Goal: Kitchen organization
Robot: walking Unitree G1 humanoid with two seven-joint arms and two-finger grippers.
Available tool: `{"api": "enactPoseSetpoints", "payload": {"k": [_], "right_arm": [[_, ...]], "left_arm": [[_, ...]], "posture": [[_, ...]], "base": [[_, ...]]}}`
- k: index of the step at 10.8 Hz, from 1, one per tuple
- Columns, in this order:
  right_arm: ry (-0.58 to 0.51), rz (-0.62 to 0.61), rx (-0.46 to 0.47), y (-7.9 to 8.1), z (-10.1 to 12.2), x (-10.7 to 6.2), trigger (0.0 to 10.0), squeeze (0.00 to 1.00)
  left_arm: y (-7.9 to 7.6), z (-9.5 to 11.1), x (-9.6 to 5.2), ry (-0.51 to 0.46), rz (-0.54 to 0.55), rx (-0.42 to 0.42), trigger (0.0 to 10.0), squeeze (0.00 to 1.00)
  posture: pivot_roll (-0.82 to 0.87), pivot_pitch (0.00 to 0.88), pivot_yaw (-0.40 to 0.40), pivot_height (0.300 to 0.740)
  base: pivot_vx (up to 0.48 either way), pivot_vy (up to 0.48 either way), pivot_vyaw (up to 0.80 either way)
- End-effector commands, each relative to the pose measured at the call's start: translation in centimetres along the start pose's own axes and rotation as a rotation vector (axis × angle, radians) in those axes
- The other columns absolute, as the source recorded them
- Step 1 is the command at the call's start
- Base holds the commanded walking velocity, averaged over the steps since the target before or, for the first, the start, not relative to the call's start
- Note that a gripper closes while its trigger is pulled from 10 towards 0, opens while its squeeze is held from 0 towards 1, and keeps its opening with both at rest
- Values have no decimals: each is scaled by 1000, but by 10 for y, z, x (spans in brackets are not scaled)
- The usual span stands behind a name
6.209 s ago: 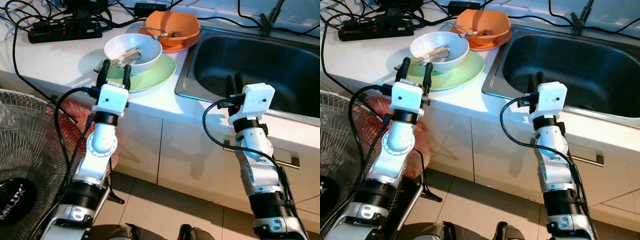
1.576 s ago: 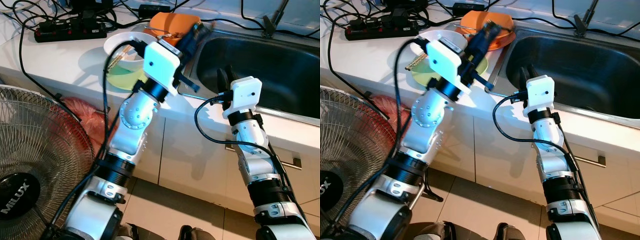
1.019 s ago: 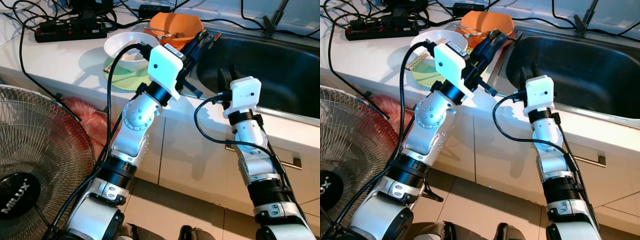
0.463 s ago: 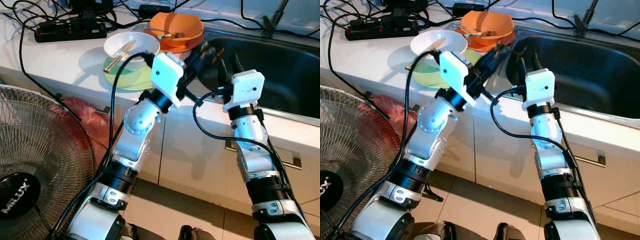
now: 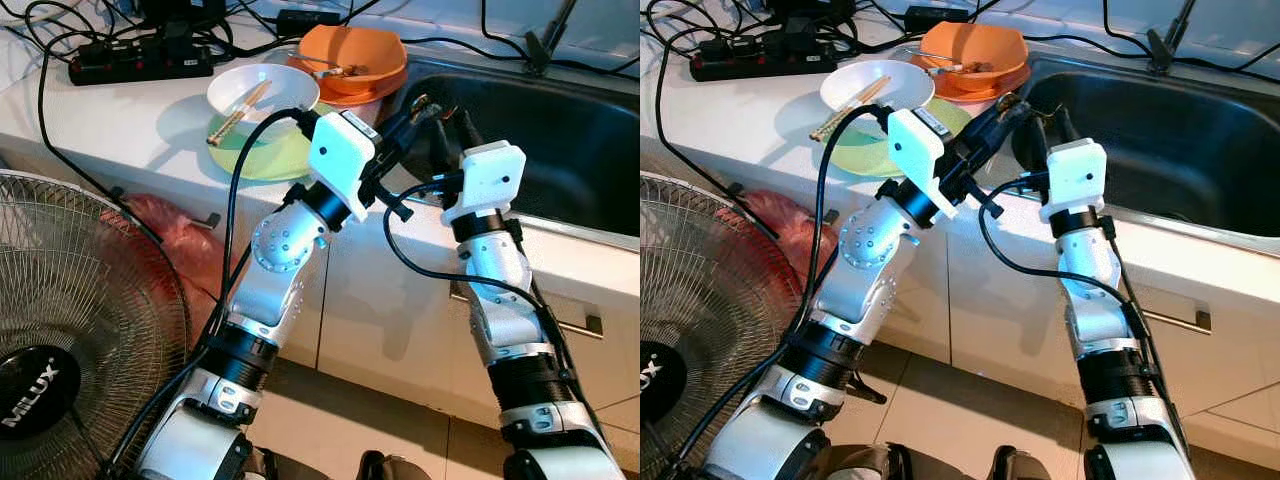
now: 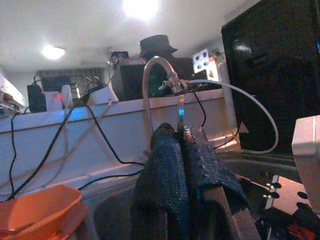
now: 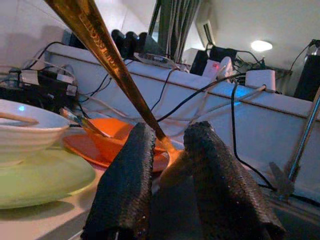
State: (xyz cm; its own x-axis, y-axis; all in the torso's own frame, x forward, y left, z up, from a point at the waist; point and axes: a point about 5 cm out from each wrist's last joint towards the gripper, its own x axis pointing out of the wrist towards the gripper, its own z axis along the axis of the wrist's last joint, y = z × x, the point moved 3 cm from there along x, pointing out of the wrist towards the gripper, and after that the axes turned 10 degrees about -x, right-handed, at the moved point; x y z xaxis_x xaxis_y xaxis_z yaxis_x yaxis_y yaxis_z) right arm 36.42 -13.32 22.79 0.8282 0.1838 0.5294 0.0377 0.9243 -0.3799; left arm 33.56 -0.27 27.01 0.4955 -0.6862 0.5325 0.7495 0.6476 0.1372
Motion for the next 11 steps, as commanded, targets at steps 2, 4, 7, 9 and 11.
{"api": "enactPoseSetpoints", "payload": {"k": [2,4,7,9,11], "right_arm": [[-32,7,10,4,8,2,10000,0],[-29,8,10,4,8,2,10000,0],[-24,-7,4,2,7,3,10000,0],[-20,-12,-4,1,7,3,0,0],[-13,-13,-11,1,5,3,0,0]], "left_arm": [[-11,-1,1,6,-39,-18,10000,0],[-15,-4,0,21,-55,-31,10000,0],[-17,-7,0,34,-65,-37,10000,0],[-17,-8,-1,39,-65,-36,10000,0],[-16,-8,-1,41,-59,-30,10000,0]], "posture": [[11,112,12,740],[12,112,11,740],[11,111,12,740],[12,110,12,740],[13,109,11,740]], "base": [[0,0,0],[0,0,0],[0,0,0],[0,0,0],[0,0,0]]}}
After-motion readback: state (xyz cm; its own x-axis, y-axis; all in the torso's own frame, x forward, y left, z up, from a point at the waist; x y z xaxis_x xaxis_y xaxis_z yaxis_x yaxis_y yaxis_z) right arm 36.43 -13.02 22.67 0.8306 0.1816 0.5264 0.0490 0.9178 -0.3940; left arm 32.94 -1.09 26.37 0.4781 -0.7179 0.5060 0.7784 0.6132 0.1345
